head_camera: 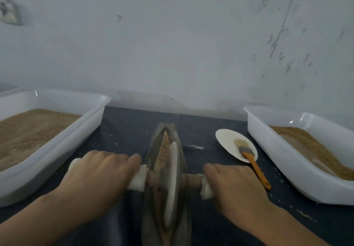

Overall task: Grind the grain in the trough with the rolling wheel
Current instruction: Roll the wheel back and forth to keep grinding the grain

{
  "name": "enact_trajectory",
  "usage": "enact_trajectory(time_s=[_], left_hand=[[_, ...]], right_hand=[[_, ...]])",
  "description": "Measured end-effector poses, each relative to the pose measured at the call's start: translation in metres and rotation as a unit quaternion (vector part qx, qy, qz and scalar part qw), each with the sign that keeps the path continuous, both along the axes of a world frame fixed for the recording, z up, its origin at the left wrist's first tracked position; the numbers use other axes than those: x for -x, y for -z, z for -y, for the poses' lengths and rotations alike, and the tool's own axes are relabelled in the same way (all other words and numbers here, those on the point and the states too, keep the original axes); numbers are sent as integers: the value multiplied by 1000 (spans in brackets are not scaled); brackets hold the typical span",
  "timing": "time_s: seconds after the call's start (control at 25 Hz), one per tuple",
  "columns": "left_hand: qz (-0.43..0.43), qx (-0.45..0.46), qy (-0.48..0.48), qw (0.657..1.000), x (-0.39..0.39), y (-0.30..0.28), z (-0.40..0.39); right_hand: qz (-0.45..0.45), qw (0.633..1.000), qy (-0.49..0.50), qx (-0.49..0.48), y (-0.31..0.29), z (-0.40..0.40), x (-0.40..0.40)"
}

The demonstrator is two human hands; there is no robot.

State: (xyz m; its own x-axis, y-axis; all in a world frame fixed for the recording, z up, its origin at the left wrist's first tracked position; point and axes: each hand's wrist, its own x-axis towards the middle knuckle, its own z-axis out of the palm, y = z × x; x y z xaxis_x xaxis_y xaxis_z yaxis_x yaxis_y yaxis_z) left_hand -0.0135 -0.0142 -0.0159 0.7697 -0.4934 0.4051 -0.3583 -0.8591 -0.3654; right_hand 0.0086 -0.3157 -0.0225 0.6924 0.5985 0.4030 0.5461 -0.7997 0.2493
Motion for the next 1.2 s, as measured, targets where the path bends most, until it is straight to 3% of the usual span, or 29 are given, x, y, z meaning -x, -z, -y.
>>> enact_trajectory(time_s=[0.08, 0.24, 0.36, 0.48, 0.6, 0.8, 0.96, 1.08, 1.2], left_hand=[[-2, -35, -43, 998, -26, -8, 8], [-6, -22, -141, 990, -87, -22, 19], [-30, 14, -127, 991, -83, -15, 14], [-77, 52, -73, 993, -36, 6, -2], [-30, 39, 2, 999, 0, 8, -11], [-43, 9, -69, 997, -30, 3, -2], [-32, 53, -149, 987, -91, -17, 12], [-54, 71, -146, 985, -92, -11, 10], [-69, 93, -94, 989, -43, 7, -4]], right_hand=[[-21, 998, 57, -2, -1, -8, -33], [-35, 987, 154, -36, -5, -36, -106], [-18, 991, 130, -5, -12, -36, -95], [25, 999, 40, 25, -9, -19, -36], [64, 997, -30, 1, -5, -2, 8], [-14, 996, 77, 47, -11, -18, -33], [-13, 989, 149, 3, -21, -41, -101], [8, 991, 131, 19, -27, -44, -89], [-28, 996, 71, 41, -25, -32, -37]])
